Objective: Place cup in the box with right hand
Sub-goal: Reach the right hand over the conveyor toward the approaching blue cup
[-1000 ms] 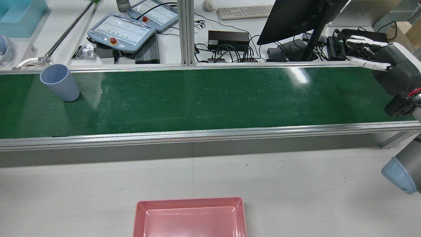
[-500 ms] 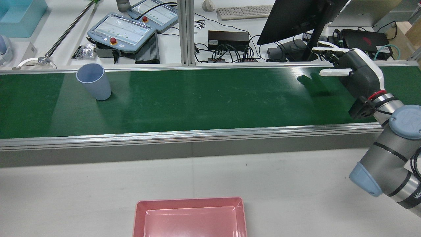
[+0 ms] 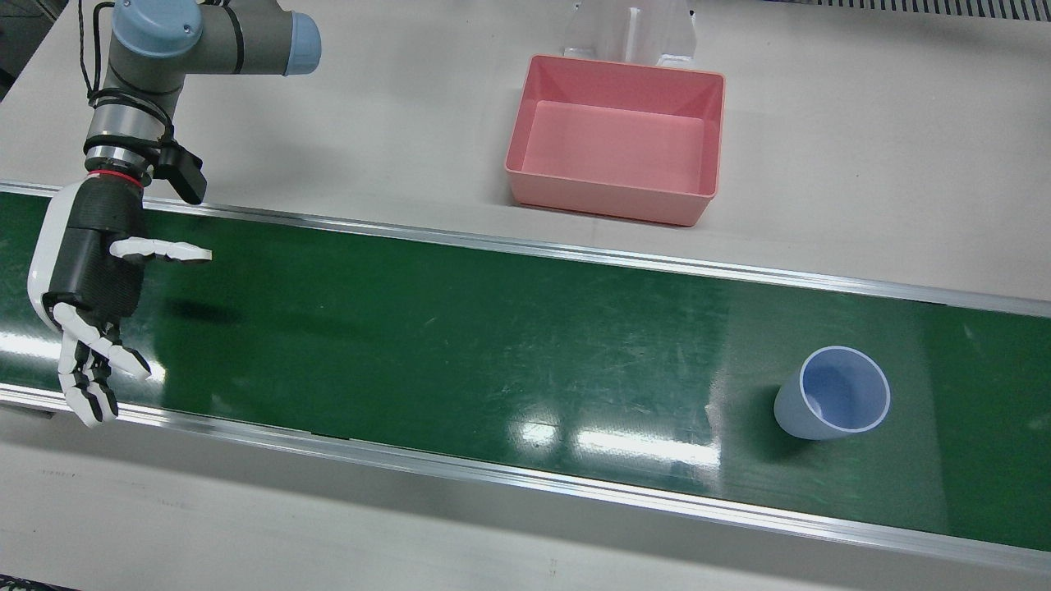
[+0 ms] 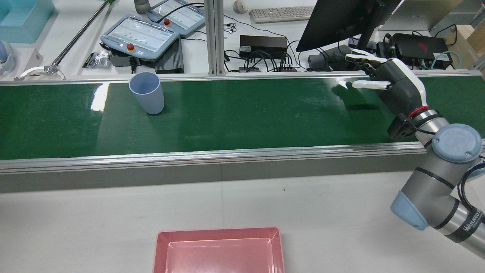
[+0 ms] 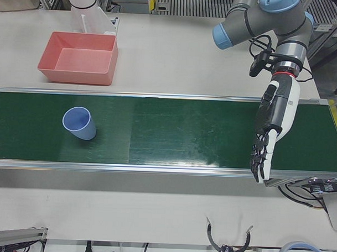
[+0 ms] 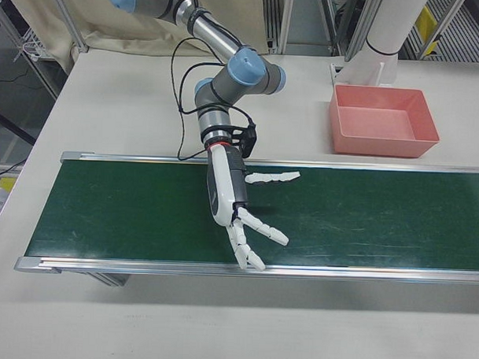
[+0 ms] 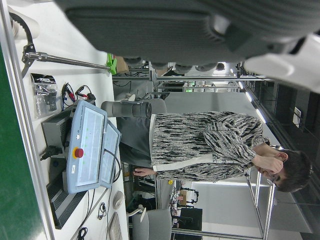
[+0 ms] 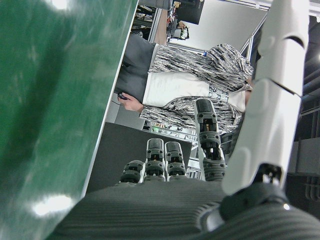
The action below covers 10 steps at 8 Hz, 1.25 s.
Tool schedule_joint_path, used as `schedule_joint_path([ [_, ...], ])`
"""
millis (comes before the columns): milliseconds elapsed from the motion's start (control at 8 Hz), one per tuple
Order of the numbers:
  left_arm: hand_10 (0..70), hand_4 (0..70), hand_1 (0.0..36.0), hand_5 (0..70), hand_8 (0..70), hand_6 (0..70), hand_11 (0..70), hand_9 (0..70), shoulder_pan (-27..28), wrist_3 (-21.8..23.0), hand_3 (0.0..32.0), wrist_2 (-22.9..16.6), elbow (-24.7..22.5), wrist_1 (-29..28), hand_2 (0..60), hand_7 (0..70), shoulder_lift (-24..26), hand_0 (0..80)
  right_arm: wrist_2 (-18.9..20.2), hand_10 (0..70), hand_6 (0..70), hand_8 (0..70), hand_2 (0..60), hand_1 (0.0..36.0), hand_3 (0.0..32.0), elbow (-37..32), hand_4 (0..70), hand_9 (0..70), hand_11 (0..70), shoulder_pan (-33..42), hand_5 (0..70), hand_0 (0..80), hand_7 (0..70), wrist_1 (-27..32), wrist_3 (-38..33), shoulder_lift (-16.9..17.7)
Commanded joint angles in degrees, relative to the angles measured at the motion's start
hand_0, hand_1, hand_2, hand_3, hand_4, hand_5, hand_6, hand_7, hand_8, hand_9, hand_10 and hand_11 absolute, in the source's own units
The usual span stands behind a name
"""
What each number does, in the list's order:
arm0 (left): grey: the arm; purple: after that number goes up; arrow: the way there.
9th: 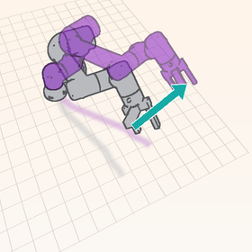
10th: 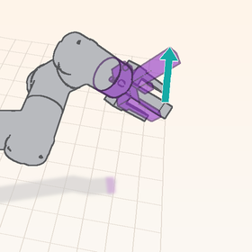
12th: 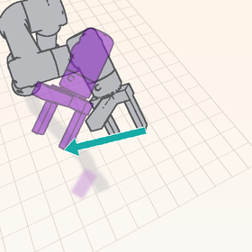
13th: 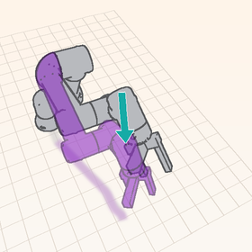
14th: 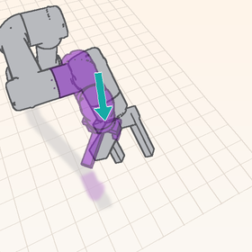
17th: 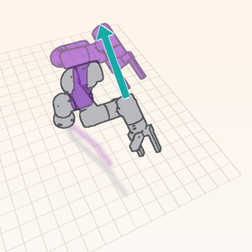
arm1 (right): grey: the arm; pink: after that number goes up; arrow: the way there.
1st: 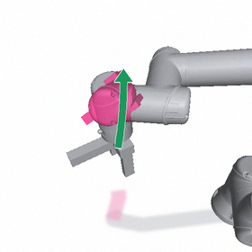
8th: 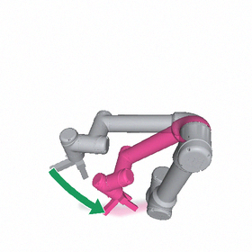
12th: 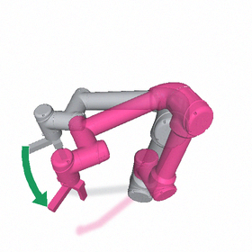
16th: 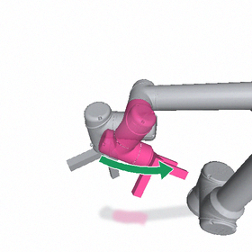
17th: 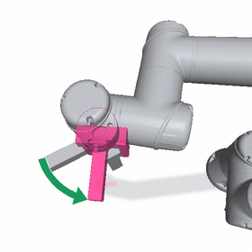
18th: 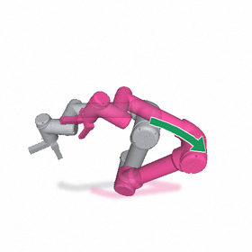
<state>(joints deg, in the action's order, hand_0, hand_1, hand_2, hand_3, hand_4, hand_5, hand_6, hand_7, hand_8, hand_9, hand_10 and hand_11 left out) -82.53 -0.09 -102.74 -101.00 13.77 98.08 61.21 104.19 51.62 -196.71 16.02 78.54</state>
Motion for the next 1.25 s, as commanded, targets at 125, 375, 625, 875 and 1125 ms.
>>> schedule_joint_path([
  [125, 0.0, 0.0, 0.0, 0.0, 0.0, 0.0, 0.0, 0.0, 0.0, 0.0, 0.0, 0.0, 0.0, -0.1, 0.0, 0.0, 0.0, 0.0, 0.0, 4.5, 5.7, 9.5, 3.0, 14.5, 0.0, 0.0, 17.2, 17.5, 8.3, -1.4, 6.4, 53.5, 18.3, 0.0, 0.4, 1.4],
  [375, 0.0, 0.0, 0.0, 0.0, 0.0, 0.0, 0.0, 0.0, 0.0, 0.0, 0.0, 0.0, 0.0, 0.0, 0.0, 0.0, 0.0, 0.0, 0.0, 4.7, 5.7, 9.5, 8.9, 16.2, 0.0, 0.0, 14.2, 17.4, 8.7, -1.4, 6.5, 52.4, 18.1, 0.0, 0.8, 1.2],
  [625, 0.0, 0.0, 0.0, 0.0, 0.0, 0.0, 0.0, 0.0, 0.0, 0.0, 0.0, 0.0, 0.0, 0.0, 0.0, 0.0, 0.0, 0.0, 0.0, 4.4, 5.7, 9.6, 6.1, 15.7, 0.0, 0.0, 15.8, 17.6, 8.2, -1.4, 6.5, 53.2, 18.6, 0.0, 1.2, 1.2],
  [875, 0.0, 0.0, 0.0, 0.0, 0.0, 0.0, 0.0, 0.0, 0.0, 0.0, 0.0, 0.0, 0.0, 0.0, 0.0, 0.0, 0.0, 0.0, 0.0, 4.3, 5.8, 9.6, 6.1, 15.7, 0.0, 0.2, 17.6, 17.6, 8.1, -1.4, 6.4, 53.2, 18.7, 0.0, 2.0, 1.0],
  [1125, 0.0, 0.0, 0.0, 0.0, 0.0, 0.0, 0.0, 0.0, 0.0, 0.0, 0.0, 0.0, 0.0, 0.0, 0.0, 0.0, 0.0, 0.0, 0.1, 4.1, 5.8, 9.6, 9.4, 16.9, 0.0, 0.3, 16.7, 17.6, 7.8, -1.4, 6.4, 52.8, 18.8, 0.0, 2.5, 1.1],
])
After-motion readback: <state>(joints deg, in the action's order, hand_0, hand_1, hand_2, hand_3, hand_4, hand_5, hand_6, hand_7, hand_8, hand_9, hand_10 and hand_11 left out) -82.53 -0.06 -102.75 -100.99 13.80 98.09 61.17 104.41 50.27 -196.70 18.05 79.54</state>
